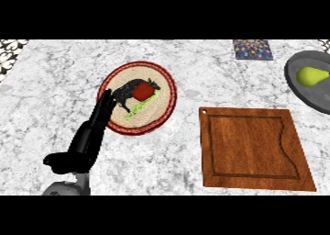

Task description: Pick the pear from the cutting board and place it in the pan

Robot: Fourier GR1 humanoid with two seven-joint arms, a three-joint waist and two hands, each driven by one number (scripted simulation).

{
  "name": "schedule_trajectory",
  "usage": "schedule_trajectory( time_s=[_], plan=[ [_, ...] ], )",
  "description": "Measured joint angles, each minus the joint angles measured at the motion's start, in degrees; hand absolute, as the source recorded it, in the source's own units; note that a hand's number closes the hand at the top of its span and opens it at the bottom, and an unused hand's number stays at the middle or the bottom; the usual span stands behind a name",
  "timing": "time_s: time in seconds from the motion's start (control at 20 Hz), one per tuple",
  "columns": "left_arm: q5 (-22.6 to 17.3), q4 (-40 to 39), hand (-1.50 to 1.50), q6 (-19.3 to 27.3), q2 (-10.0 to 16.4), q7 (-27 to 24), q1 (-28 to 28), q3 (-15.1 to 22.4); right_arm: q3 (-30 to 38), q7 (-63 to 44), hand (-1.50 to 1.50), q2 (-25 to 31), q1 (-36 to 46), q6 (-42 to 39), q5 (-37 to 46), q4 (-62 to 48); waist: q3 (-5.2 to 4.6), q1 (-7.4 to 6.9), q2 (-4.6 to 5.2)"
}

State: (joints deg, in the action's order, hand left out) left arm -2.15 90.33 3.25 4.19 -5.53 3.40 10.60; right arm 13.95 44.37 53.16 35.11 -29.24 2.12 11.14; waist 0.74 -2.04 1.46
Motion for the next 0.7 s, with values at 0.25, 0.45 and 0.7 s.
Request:
schedule_trajectory(
  time_s=[0.25, 0.45, 0.7],
  plan=[
    [-0.18, 0.13, 0.00, -0.10, 0.06, -0.34, -0.28, -0.31, -0.62, 1.22, -1.50, 0.30, -3.08, 0.36, 0.14, 1.97, -0.01, 0.09, -0.12],
    [-0.04, 0.34, 0.00, -0.34, 0.01, -0.31, -0.66, 0.12, -0.83, 1.83, -1.50, 0.45, -4.36, 1.29, 0.08, 2.95, -0.03, -0.14, -0.17],
    [-0.17, 0.23, 0.00, -0.59, 0.10, -0.09, -0.45, -0.01, -1.45, 2.96, -1.50, 0.56, -5.86, 2.45, 0.44, 3.68, -0.04, -0.30, -0.16]
  ],
)
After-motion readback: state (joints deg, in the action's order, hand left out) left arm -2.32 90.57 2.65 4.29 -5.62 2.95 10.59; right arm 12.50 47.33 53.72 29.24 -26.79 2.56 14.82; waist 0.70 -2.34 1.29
